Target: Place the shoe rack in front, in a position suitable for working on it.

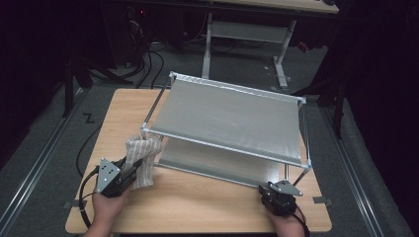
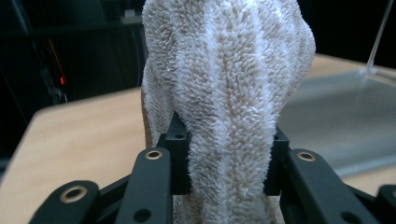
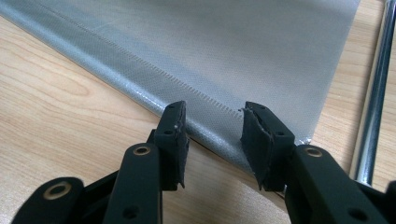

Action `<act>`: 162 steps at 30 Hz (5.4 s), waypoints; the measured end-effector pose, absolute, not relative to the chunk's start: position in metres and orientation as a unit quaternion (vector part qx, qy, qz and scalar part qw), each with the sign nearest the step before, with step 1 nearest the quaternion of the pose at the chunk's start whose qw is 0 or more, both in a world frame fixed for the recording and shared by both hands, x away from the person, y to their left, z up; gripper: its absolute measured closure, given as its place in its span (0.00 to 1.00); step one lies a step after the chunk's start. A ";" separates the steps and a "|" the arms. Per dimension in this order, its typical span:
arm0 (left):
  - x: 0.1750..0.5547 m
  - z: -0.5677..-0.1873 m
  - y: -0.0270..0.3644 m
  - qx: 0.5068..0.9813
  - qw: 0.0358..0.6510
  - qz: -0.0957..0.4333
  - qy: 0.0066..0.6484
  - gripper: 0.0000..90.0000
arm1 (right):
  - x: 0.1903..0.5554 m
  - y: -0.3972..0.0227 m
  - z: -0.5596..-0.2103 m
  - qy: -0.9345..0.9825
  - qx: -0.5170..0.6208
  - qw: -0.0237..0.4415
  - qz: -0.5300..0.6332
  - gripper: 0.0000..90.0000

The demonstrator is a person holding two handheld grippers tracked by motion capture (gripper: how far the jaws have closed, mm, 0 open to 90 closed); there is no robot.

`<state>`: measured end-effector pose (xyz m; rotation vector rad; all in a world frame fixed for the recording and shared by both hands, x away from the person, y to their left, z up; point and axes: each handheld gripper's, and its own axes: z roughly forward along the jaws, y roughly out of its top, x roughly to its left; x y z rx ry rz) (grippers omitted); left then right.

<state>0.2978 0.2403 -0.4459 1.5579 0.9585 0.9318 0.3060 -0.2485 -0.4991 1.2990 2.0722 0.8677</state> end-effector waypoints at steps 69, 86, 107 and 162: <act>0.371 -0.500 0.229 0.763 0.376 0.238 0.469 0.71 | 0.306 -0.247 -0.500 0.777 0.466 0.283 0.314 0.71; 0.314 -0.498 0.288 0.740 0.358 0.271 0.501 0.71 | 0.305 -0.248 -0.499 0.777 0.468 0.277 0.316 0.72; 0.293 -0.467 0.256 0.742 0.424 0.270 0.444 0.30 | 0.309 -0.296 -0.497 0.736 0.526 0.303 0.300 0.68; 0.355 -0.425 0.185 0.729 0.460 0.328 0.387 0.48 | 0.327 -0.279 -0.499 0.740 0.530 0.289 0.297 0.73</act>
